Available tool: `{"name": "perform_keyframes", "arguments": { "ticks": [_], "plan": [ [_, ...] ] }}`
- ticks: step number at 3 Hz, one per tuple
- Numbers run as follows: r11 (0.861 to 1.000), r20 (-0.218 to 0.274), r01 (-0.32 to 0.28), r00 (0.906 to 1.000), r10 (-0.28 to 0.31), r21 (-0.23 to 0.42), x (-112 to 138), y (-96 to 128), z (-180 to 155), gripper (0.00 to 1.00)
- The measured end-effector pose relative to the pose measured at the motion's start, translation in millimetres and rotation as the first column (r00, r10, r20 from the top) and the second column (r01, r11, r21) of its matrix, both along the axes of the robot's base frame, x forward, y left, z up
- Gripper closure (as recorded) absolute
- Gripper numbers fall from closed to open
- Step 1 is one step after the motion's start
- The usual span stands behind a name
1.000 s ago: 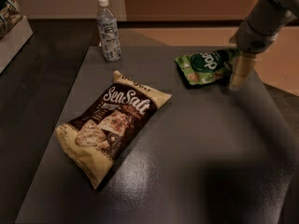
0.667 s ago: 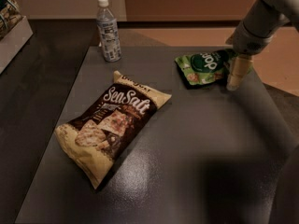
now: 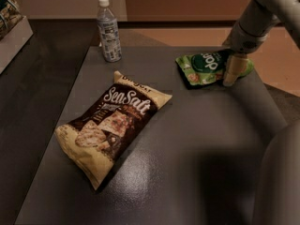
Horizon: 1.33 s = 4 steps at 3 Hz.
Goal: Move green rice chip bag near brown chip bag
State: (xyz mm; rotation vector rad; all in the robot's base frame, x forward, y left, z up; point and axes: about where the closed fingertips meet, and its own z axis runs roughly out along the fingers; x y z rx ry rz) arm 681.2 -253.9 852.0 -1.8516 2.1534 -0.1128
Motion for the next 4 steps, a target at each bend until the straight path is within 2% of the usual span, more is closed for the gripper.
{"name": "perform_keyframes", "arguments": {
  "ticks": [1, 3, 4],
  "plan": [
    [1.000, -0.004, 0.000, 1.0000, 0.000, -0.007, 4.9, -1.1, 0.7, 0.39],
    [1.000, -0.011, -0.002, 0.9999, 0.002, -0.019, -5.0, -1.0, 18.2, 0.85],
    [1.000, -0.017, -0.024, 0.9996, 0.024, -0.004, -19.8, 13.6, 30.8, 1.00]
  ]
}}
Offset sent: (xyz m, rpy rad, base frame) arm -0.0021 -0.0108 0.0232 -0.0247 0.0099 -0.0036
